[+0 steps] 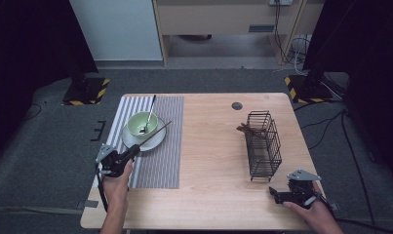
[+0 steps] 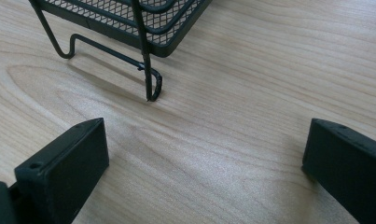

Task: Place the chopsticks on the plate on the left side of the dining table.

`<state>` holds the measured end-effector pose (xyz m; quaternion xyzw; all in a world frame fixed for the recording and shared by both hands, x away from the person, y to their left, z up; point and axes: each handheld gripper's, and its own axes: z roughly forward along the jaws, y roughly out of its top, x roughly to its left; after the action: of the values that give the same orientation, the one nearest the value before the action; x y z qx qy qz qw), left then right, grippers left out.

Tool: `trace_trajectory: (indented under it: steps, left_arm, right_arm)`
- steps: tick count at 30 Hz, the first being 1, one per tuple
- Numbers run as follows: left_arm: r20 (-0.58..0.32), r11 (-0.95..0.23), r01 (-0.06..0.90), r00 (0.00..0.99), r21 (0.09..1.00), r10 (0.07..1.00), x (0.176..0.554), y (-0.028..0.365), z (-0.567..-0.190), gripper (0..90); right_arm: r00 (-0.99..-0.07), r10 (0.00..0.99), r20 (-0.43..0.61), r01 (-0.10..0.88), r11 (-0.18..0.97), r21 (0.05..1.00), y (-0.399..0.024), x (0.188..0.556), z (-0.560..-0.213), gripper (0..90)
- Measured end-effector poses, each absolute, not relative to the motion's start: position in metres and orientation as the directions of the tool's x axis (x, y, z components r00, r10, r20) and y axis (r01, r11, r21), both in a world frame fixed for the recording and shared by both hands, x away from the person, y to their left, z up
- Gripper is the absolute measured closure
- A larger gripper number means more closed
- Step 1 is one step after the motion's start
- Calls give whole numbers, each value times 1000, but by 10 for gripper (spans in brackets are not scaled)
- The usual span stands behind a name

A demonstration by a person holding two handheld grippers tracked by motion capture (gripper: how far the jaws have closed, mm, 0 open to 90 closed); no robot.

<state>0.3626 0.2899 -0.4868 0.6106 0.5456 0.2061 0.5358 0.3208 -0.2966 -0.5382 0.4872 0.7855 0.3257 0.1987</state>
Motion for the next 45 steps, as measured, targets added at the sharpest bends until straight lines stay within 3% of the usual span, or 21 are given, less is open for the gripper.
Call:
trace_trajectory:
  steps: [12,45]
  left_arm:
    - [-312,143,455,321,879,894,363,296,-491,834]
    - [-347,21,658,369,753,862,377,307,-521,837]
  right_arm:
    - [-448,894,5,635,314,706,-296,320,-538,4]
    - [-456,890,1,631,322,705,-297,320,-538,4]
